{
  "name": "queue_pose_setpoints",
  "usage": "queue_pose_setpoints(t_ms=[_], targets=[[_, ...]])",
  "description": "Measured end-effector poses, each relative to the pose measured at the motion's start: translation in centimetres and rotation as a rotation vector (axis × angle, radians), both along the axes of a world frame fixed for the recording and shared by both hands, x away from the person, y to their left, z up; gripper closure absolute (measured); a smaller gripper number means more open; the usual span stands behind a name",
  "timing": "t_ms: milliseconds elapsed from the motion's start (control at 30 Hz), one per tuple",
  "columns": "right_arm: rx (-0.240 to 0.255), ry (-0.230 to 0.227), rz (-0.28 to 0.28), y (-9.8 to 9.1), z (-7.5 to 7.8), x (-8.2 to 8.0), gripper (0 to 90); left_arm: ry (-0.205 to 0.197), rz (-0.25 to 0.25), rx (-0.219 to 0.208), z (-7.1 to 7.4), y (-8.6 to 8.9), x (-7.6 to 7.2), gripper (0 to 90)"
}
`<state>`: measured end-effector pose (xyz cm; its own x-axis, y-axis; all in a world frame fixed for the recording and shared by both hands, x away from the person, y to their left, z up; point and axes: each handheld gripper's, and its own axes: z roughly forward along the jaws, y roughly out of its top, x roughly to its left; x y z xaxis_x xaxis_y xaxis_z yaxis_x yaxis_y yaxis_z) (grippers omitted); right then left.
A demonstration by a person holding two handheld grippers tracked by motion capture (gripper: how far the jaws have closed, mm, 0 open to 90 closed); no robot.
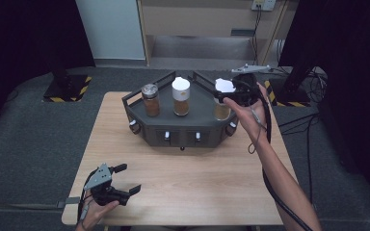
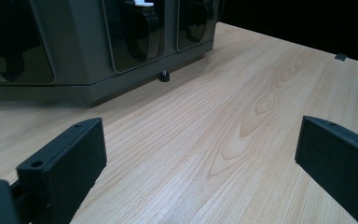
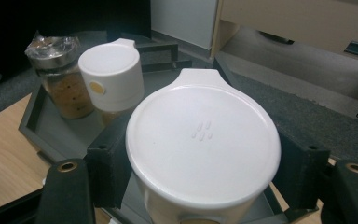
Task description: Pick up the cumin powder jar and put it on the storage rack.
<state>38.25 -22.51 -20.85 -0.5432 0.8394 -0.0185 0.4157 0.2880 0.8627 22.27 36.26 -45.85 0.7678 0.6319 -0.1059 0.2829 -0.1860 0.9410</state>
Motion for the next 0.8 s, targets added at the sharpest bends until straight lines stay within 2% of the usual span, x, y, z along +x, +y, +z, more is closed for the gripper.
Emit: queue_pose_setpoints(t_ms=[467,800], targets=[[-0.010,-0.019,-0.057,2.2,0.2,2.2,31.1,0.001,0.000,-0.001,0.0,0.0,0.0,0.9],[0.000,-0.006,-0.105,3.1,-1.3,3.6,31.0,0.003,0.001,-0.005,0.0,0.1,0.0,0.9]])
